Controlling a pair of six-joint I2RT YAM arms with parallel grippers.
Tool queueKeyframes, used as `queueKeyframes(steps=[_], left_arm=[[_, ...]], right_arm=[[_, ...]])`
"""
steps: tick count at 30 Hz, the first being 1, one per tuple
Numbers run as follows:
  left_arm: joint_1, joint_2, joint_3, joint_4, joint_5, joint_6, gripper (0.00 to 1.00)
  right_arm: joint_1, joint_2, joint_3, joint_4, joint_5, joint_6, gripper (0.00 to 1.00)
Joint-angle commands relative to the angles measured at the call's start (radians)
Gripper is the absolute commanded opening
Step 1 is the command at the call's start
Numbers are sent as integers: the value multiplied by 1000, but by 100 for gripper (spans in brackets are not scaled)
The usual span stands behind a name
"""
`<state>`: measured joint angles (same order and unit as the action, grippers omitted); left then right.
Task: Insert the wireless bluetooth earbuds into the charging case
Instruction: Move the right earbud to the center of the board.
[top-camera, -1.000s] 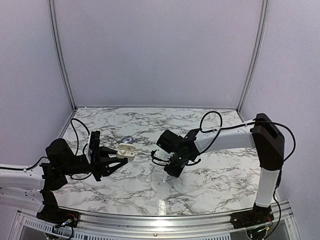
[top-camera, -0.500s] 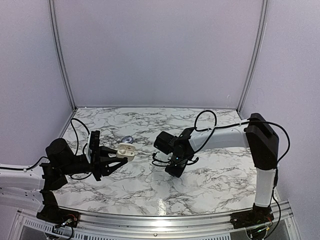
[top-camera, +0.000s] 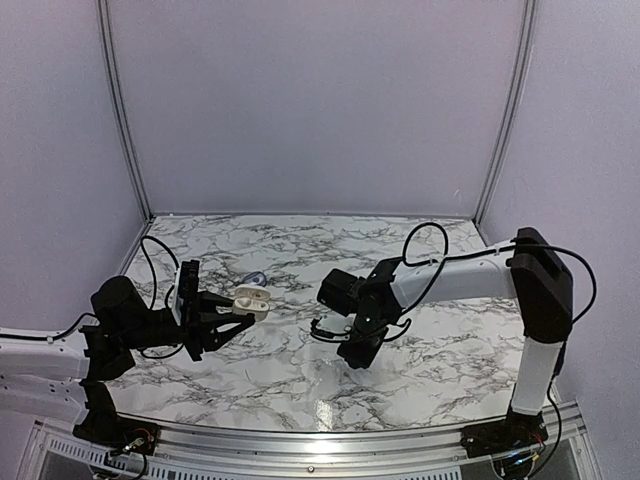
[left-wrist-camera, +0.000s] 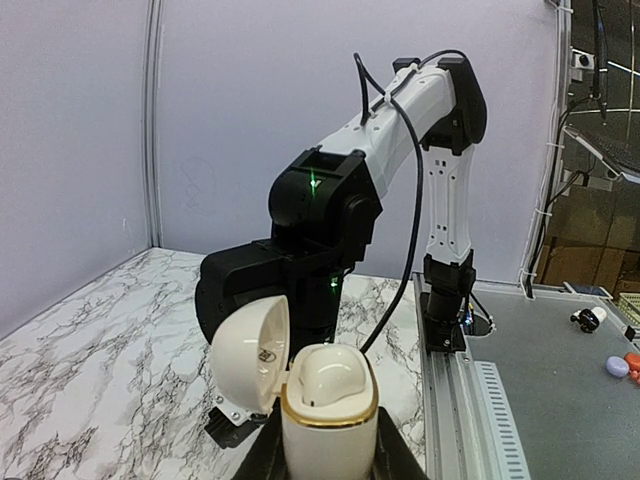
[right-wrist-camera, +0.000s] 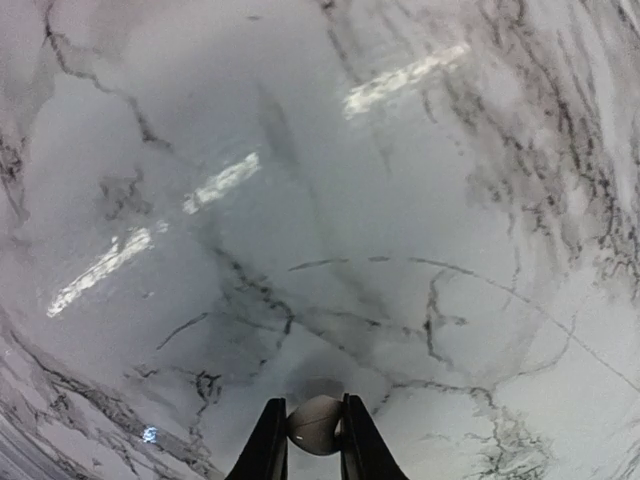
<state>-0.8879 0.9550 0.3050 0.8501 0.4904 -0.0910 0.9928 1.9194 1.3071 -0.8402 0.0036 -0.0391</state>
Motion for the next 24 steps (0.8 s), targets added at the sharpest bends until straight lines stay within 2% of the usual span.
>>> queueKeyframes(steps=[1, 6, 18, 24], left_arm=[[6, 7, -6, 60, 19, -12, 0], [6, 10, -4, 69, 19, -16, 0], [7, -2, -13, 72, 18, -19, 0], [7, 0, -15, 76, 19, -19, 0]], right_arm=[[50, -21, -16, -67, -135, 78, 15], [105, 11, -20, -98, -150, 113, 16], [165, 81, 54, -165, -36, 120, 27], [192, 115, 107, -212, 39, 103, 27]])
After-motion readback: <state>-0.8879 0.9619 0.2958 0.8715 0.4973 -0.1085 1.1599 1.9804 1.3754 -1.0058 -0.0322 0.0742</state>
